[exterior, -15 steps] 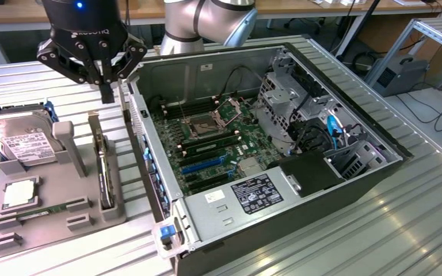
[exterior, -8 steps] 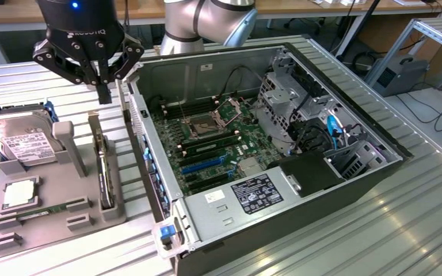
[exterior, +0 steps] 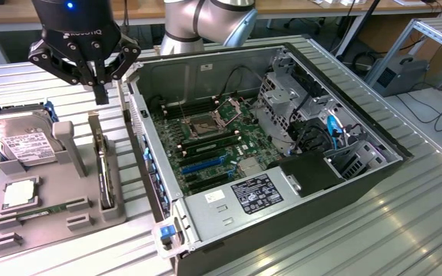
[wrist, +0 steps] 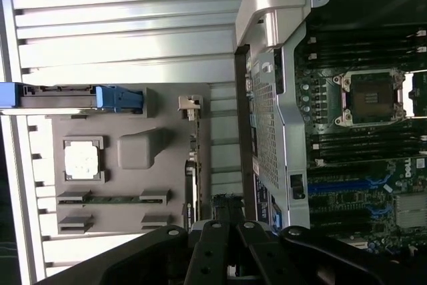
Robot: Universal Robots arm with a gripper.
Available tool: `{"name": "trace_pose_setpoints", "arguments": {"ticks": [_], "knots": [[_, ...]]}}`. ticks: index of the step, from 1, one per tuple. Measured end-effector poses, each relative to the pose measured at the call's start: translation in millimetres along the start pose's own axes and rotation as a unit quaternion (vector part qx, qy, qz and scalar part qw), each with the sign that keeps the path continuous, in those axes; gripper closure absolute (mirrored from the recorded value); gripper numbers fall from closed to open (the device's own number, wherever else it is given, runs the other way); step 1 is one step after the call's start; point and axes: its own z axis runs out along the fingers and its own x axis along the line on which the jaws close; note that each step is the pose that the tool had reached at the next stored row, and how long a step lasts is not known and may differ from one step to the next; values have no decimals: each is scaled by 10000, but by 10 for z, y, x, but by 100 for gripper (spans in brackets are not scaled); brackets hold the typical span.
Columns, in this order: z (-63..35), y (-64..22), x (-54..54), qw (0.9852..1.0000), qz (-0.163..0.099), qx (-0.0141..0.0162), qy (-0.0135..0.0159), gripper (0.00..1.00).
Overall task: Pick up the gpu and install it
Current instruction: 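Reach for the gpu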
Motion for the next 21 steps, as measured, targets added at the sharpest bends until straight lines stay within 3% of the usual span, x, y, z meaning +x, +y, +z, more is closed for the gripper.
{"name": "trace_pose_setpoints", "arguments": {"ticks": [21], "knots": [[0,-29,29,10000,0,1,-1,89]]}}
